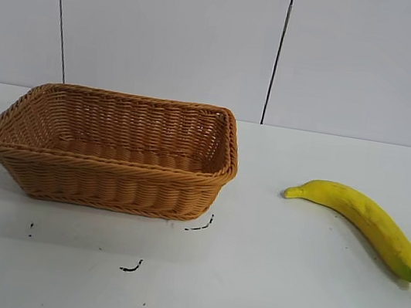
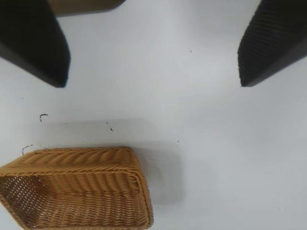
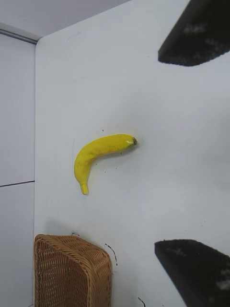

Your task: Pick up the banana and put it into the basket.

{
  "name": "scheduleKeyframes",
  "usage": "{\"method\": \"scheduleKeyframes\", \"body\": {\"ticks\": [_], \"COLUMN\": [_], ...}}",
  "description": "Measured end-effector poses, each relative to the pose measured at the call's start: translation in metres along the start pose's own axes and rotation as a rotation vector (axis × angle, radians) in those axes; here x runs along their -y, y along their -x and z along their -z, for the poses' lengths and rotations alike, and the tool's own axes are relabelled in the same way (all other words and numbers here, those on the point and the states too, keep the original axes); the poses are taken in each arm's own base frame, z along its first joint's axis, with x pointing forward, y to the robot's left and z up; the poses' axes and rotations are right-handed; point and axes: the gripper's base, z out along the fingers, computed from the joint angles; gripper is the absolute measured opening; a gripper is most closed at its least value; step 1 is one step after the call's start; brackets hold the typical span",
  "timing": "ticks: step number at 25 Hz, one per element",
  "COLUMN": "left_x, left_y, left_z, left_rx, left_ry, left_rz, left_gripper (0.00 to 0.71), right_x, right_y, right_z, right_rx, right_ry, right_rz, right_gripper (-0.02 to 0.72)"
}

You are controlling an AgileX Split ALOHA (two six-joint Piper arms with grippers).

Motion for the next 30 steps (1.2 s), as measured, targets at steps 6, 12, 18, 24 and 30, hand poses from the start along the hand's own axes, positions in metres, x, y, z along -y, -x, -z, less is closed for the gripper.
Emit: {"method": "scheduleKeyframes", "body": {"ticks": [6,12,18,24,30], "left_x": [0.0,0.0,0.0,0.0,0.0], "left_y": [0.0,0.0,0.0,0.0,0.0], "left_z": [0.0,0.0,0.0,0.0,0.0], "left_rx": [0.0,0.0,0.0,0.0,0.0], "left_ry": [0.0,0.0,0.0,0.0,0.0], "left_rz": [0.0,0.0,0.0,0.0,0.0], "left_gripper": [0.69,0.69,0.69,0.69,0.69], "right_x": [0.0,0.0,0.001,0.002,0.004], "right_y": [0.0,0.0,0.024,0.072,0.103], "right_z": [0.0,0.0,-0.02,-0.07,-0.151], "right_rx": [0.0,-0.002,-0.165,-0.407,-0.659], "right_ry": [0.0,0.0,0.0,0.002,0.01], "right_rz": [0.0,0.0,0.009,0.013,0.02], "right_gripper": [0.683,0.683,0.683,0.683,0.683]}}
